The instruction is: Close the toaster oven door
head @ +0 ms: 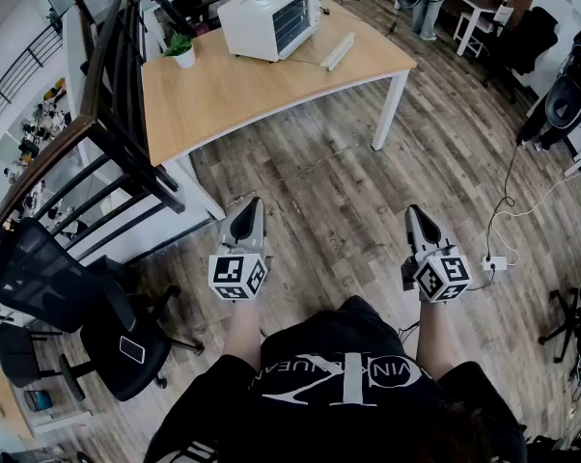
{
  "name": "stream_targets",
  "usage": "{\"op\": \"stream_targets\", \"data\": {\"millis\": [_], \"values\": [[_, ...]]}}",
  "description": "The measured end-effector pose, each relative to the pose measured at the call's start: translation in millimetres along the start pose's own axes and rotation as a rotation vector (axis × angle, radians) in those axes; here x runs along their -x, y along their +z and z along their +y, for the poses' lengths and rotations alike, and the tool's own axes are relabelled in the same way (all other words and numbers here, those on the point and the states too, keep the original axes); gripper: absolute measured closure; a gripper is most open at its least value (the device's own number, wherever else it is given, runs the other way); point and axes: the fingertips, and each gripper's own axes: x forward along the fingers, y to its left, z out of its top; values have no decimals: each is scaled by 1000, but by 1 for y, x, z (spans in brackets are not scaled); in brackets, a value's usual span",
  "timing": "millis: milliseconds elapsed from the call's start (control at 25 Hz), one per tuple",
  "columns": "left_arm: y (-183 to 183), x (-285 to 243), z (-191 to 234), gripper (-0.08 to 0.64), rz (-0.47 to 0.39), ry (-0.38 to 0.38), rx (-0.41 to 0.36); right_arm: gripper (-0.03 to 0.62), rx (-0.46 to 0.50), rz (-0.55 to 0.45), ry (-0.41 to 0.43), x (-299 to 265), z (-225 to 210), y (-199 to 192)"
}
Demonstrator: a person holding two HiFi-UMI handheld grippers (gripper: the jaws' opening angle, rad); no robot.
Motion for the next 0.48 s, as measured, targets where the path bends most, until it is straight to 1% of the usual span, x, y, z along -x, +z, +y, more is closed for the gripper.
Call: {"op": "stream_targets", "data": {"millis": [480], "values": [[5,7,6,549,-4,8,-5,571,2,-10,22,-3,14,2]]}}
